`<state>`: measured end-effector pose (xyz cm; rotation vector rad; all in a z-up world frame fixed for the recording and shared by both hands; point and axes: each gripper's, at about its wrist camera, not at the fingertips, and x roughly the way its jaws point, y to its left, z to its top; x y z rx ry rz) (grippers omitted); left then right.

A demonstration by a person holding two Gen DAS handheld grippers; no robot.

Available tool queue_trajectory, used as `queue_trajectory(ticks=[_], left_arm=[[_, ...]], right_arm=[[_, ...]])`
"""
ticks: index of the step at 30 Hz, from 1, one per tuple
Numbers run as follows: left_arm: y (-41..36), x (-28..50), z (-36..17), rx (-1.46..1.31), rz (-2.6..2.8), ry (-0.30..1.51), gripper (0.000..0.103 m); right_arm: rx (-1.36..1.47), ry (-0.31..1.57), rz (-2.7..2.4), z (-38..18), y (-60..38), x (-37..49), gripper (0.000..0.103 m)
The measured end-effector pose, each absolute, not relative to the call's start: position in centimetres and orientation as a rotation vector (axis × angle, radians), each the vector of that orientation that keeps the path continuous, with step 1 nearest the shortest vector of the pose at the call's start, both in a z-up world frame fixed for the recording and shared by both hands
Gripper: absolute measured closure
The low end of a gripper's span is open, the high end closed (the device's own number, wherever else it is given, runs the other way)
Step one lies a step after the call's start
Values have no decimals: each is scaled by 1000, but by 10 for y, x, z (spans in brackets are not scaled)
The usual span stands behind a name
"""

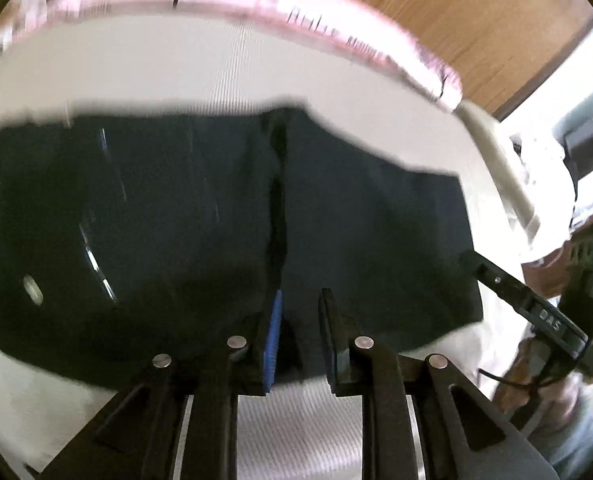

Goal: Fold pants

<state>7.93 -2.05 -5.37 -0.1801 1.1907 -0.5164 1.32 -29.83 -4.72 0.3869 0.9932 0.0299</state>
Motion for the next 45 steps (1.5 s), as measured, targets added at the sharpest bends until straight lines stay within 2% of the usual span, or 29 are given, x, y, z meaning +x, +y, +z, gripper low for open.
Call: queue_trajectory(ticks=[4,9,15,18,28,35,39,41,45], left_arm=[[-42,93,-40,-86,-562,1062,66],[-84,118,-42,-4,-624,987,65],[-106,150,-68,-11,-642,1034,65],[-106,165,-94,10,-588,1094,65],[-114,149,-95,103,-593,1062,65],[-93,99,-82,132,-612,1038,58],[-77,75,-95,148,-597,1087,57],[-67,63,-96,138,-598,1061,57],[-56,59,-93,87,-583,1078,57]], right_arm=[[287,976,6,-44,-304,36,53],[205,978,-25,-49,-312,65,56],[159,1003,-76,-64,-323,92,65],[153,1032,-82,-77,-325,101,66],[130,1023,-87,-74,-319,97,66],[180,1052,-88,-73,-317,55,65],[179,1069,-88,-75,-310,28,64],[172,1078,-88,-76,-304,16,63],[145,1088,-74,-79,-284,-3,51]])
